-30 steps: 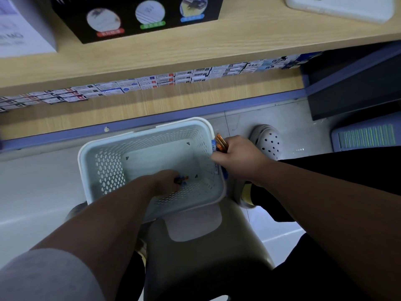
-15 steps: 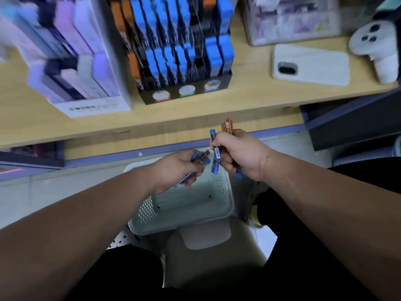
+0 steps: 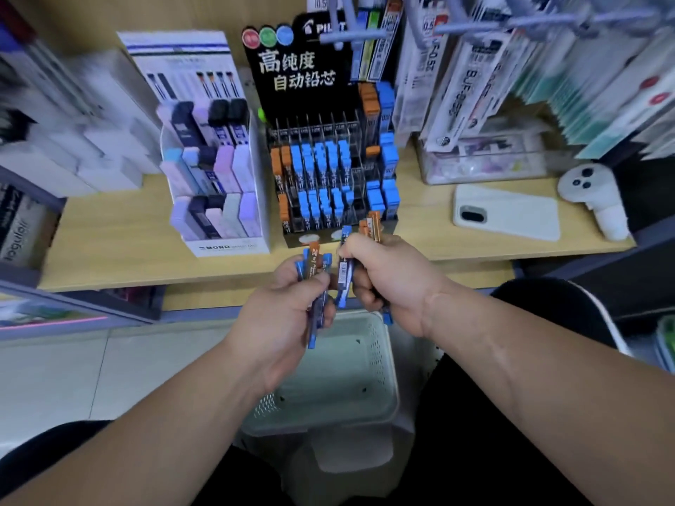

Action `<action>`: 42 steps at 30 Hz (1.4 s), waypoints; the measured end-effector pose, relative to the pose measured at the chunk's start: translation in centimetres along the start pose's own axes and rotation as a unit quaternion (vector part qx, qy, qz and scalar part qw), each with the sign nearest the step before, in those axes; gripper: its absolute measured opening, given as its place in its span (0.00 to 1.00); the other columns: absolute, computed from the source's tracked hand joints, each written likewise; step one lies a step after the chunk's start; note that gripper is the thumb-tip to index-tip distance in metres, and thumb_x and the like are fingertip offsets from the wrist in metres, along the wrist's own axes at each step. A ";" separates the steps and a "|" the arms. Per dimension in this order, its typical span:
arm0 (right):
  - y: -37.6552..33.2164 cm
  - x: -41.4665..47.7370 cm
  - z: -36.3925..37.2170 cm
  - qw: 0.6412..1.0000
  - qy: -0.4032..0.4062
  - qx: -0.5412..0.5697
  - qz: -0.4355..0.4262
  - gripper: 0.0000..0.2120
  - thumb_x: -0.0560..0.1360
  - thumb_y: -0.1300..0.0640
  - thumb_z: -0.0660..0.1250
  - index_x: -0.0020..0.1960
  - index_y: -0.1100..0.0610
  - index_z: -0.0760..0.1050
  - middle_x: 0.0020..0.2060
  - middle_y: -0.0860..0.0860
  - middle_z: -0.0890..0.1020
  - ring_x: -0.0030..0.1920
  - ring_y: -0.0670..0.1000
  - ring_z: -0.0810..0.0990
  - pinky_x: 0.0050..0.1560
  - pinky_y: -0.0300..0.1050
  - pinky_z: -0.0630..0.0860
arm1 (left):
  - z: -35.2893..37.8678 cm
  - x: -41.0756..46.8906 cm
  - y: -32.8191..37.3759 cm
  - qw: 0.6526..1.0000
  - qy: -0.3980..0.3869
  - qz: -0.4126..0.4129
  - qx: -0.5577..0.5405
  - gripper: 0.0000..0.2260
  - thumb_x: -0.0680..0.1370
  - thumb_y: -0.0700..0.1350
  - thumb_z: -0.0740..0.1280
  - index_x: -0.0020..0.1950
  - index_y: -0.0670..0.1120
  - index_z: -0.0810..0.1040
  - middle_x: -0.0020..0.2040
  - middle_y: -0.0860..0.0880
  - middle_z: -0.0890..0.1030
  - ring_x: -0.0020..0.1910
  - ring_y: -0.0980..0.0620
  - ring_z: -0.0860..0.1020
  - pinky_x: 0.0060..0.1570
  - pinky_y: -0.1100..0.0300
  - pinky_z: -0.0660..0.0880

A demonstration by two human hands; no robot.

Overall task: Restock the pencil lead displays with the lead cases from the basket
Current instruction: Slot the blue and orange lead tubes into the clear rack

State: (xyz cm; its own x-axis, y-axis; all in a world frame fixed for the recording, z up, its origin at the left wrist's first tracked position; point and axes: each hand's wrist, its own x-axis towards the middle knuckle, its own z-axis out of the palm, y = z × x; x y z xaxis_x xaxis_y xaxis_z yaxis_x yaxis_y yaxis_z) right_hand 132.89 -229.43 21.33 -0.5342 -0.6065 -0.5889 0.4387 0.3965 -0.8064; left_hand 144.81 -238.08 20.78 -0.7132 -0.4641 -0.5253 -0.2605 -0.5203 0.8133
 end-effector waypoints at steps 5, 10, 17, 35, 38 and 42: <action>-1.0 -0.6 -0.6 0.999 0.009 -0.019 -0.047 0.07 0.77 0.55 0.65 0.41 0.54 0.71 0.30 0.54 0.74 0.25 0.48 0.66 0.26 0.39 0.62 | 1.6 -1.0 1.6 0.999 0.021 0.036 -0.023 0.06 0.82 0.37 0.62 0.57 0.40 0.76 0.37 0.46 0.78 0.30 0.51 0.71 0.30 0.61 0.68; -1.4 -0.8 -1.3 0.997 0.018 0.004 -0.077 0.07 0.76 0.58 0.63 0.40 0.58 0.74 0.30 0.57 0.77 0.26 0.50 0.68 0.25 0.37 0.62 | 3.8 -1.0 3.0 0.996 -0.011 0.077 -0.031 0.06 0.82 0.35 0.61 0.51 0.43 0.77 0.36 0.45 0.77 0.30 0.51 0.71 0.30 0.60 0.67; -4.4 0.4 -2.2 0.993 0.054 0.014 -0.105 0.08 0.74 0.64 0.64 0.36 0.59 0.74 0.25 0.49 0.77 0.22 0.46 0.63 0.25 0.36 0.59 | 2.9 0.7 3.7 0.995 -0.034 0.080 -0.053 0.05 0.82 0.39 0.62 0.55 0.44 0.76 0.38 0.46 0.77 0.27 0.51 0.68 0.23 0.61 0.63; -4.1 2.7 -2.4 0.975 0.023 -0.155 -0.159 0.18 0.77 0.53 0.72 0.31 0.56 0.73 0.25 0.55 0.73 0.22 0.48 0.67 0.24 0.36 0.65 | 0.7 4.0 2.4 0.995 -0.020 0.101 0.017 0.11 0.80 0.34 0.63 0.43 0.48 0.68 0.43 0.43 0.85 0.27 0.51 0.66 0.23 0.64 0.61; -4.3 2.2 -2.8 0.971 0.027 -0.184 -0.152 0.18 0.77 0.54 0.72 0.32 0.58 0.73 0.23 0.54 0.72 0.21 0.47 0.67 0.21 0.34 0.63 | 0.7 3.9 1.9 0.994 -0.020 0.100 0.033 0.09 0.80 0.34 0.64 0.45 0.47 0.70 0.44 0.43 0.85 0.27 0.51 0.67 0.23 0.64 0.63; -4.1 2.0 -3.2 0.973 0.027 -0.176 -0.150 0.14 0.77 0.58 0.72 0.36 0.60 0.74 0.23 0.54 0.72 0.20 0.47 0.67 0.20 0.33 0.63 | 0.9 4.0 1.7 0.995 -0.025 0.086 0.032 0.08 0.80 0.34 0.64 0.46 0.46 0.70 0.44 0.43 0.85 0.27 0.51 0.67 0.23 0.64 0.64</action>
State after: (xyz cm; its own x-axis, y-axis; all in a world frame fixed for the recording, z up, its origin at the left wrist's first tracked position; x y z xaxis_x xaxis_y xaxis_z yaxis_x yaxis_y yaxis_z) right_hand 127.73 -230.04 23.28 -0.6417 -0.6977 -0.3185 -0.0120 0.4244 -0.9054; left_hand 140.91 -240.17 20.27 -0.7824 -0.5052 -0.3642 -0.1711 -0.3879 0.9057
